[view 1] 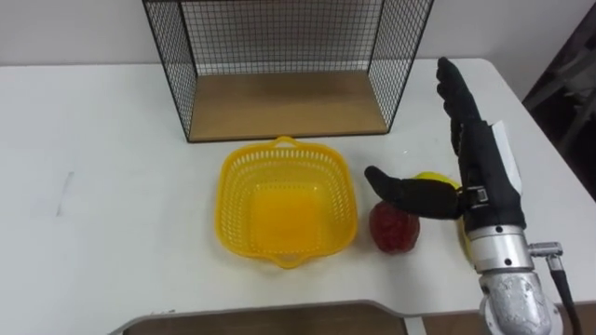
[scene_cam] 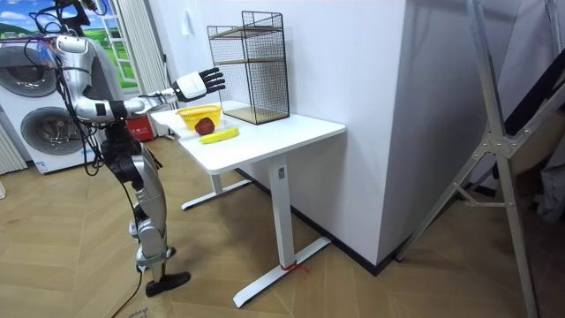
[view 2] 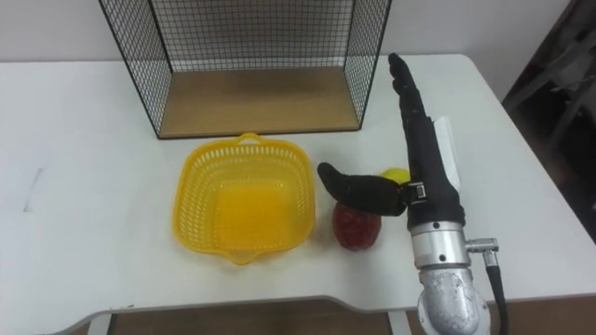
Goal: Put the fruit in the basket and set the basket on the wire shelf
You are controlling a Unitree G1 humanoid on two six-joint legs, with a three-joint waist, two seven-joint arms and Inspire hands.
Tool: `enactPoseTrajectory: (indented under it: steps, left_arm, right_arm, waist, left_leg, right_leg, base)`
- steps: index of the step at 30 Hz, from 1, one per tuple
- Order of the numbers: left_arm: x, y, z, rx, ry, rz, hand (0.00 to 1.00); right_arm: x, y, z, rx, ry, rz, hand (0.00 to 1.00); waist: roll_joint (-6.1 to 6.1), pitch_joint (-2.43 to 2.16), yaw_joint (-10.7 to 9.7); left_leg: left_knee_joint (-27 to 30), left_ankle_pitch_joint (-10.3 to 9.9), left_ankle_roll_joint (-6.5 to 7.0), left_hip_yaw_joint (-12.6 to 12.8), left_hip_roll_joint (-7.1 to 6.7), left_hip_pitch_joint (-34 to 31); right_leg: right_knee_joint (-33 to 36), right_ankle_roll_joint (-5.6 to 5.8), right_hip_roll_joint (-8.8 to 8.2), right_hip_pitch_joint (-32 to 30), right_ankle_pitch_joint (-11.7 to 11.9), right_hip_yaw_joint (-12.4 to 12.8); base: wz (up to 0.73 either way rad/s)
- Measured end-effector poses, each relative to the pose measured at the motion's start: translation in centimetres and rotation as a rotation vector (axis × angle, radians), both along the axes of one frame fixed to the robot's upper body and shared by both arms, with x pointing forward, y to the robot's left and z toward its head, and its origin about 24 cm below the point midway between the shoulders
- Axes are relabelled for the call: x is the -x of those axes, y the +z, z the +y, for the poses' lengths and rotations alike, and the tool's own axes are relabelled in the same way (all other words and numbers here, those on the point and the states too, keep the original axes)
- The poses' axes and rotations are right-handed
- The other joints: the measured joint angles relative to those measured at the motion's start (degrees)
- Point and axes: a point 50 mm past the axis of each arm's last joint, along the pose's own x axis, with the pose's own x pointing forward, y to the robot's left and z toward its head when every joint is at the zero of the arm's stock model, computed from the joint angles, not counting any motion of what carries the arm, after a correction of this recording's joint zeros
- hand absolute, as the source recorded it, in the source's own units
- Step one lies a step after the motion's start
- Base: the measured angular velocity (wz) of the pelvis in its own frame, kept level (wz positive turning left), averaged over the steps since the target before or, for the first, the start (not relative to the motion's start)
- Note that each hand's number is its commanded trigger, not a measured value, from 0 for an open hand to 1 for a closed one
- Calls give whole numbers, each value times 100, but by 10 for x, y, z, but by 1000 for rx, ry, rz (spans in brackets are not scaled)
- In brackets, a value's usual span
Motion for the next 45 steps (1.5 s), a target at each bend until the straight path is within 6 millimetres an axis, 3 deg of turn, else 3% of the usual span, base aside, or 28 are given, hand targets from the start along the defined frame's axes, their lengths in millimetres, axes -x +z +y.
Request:
enactPoseTrajectory:
  steps: [12, 16, 20, 26, 45]
  left_arm:
    - [-3, 0, 0, -1, -8, -6, 0]
    - [-5, 0, 0, -1, -9, -12, 0]
    - [-7, 0, 0, -2, -10, -17, 0]
    - [-12, 0, -2, 3, -26, -27, 0]
    - [-12, 0, -4, 8, -45, -22, 0]
  right_arm:
    - [6, -6, 0, 23, 20, 38, 0]
    - [10, -10, -1, 22, 13, 60, 0]
    - [16, -16, -1, 28, 18, 92, 0]
    - [23, -30, -1, 35, 33, 179, 0]
    - [31, -57, 0, 97, 66, 325, 0]
  waist:
    - [33, 3, -42]
    - [52, -36, -48]
    - [56, -37, -47]
    - [23, 18, -67]
    - [22, 22, -106]
  left_leg:
    - [2, 0, 0, 26, -2, -22]
    - [6, 1, 1, 51, -2, -64]
    - [7, 1, 1, 96, -1, -51]
    - [-14, -1, 3, 129, 0, -55]
    - [-26, -2, 6, 142, 13, -88]
  right_leg:
    - [6, 0, 8, -88, 0, 93]
    - [18, 1, 12, -132, 6, 125]
    - [32, 1, 12, -131, 6, 150]
    - [13, 4, 16, -143, 5, 162]
    - [98, 5, 45, -215, 35, 276]
  base:
    - [-1]
    - [-3]
    - [-5]
    - [0]
    - [-2]
